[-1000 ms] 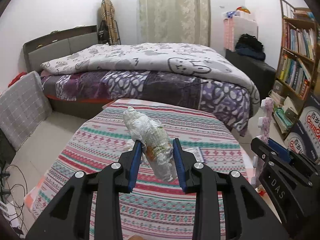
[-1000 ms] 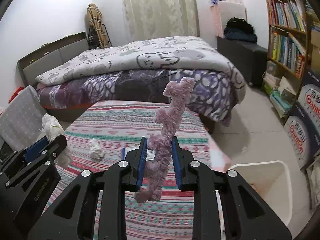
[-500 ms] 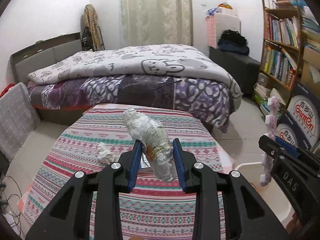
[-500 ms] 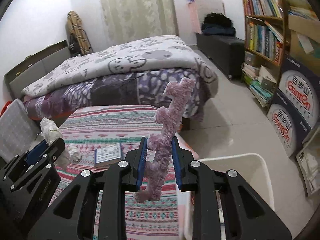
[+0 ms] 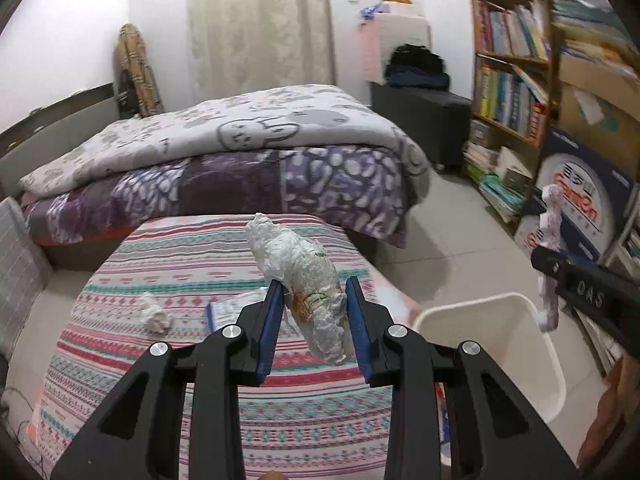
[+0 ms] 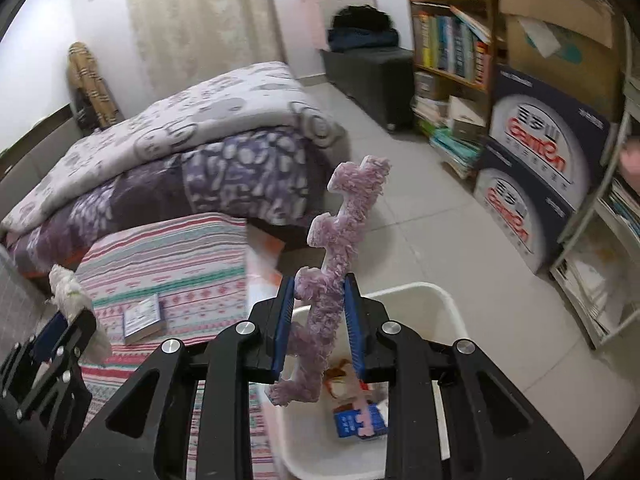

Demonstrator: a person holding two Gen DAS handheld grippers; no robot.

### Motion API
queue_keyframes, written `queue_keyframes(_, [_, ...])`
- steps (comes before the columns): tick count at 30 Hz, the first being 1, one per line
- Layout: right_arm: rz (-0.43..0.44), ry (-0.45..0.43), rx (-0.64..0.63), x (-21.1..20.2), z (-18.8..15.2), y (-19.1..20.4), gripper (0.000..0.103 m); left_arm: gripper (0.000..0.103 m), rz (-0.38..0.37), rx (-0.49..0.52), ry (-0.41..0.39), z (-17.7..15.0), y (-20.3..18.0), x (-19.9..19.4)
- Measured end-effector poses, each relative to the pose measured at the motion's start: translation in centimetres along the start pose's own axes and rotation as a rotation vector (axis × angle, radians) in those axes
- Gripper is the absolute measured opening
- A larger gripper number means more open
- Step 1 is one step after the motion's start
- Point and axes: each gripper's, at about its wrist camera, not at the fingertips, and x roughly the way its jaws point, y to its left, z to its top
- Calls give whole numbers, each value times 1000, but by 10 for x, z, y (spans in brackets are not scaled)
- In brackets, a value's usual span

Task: Collect trash
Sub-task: 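Carry both items to the white bin and open the right tool to drop the pink strip, then open the left tool over the white bin to drop the white tissue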

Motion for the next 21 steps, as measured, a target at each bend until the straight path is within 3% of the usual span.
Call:
queue_keyframes(2, [-18, 12, 37, 1, 1, -13, 30, 32, -27, 22, 7, -2, -12, 2])
queue_keyframes(4, [-27, 14, 70, 0, 2, -25, 43, 32, -52, 41, 14, -4, -24, 3])
queue_keyframes(21, [-128, -23, 220, -8, 6, -98, 71, 33, -209, 165, 59, -21, -104, 13])
